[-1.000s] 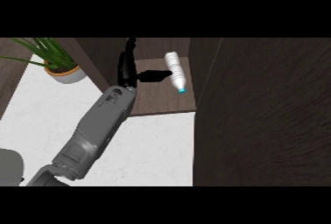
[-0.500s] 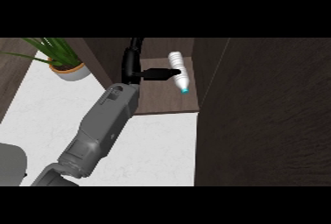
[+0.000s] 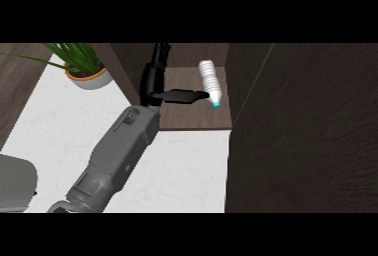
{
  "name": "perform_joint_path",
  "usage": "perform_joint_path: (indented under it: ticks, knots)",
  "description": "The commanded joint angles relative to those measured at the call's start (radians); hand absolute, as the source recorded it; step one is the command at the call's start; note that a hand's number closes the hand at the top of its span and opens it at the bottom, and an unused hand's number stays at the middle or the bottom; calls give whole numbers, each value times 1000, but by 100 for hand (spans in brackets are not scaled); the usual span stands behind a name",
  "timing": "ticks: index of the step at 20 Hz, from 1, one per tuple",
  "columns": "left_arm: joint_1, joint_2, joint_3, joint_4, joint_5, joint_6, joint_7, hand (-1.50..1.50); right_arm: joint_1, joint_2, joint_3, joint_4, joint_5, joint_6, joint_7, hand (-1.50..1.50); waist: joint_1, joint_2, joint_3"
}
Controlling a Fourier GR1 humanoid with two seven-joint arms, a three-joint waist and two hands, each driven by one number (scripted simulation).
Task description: Pick up the bottled water, place it into the cabinet and close the cabinet
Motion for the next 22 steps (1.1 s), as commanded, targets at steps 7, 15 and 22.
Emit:
perform_joint_path:
  ticks: [7,15,22]
  knots:
    - [290,56,-94,-436,47,-31,157,-150,64,-41,-30,-100,-41,-3,18,-150,41,-17,-2]
    - [604,82,-223,-925,38,10,307,-150,2,-31,-14,-22,-27,-3,30,-150,43,-13,-1]
    - [816,99,-324,-1257,-4,54,405,-150,23,-15,70,-42,51,-36,8,-150,18,-7,-2]
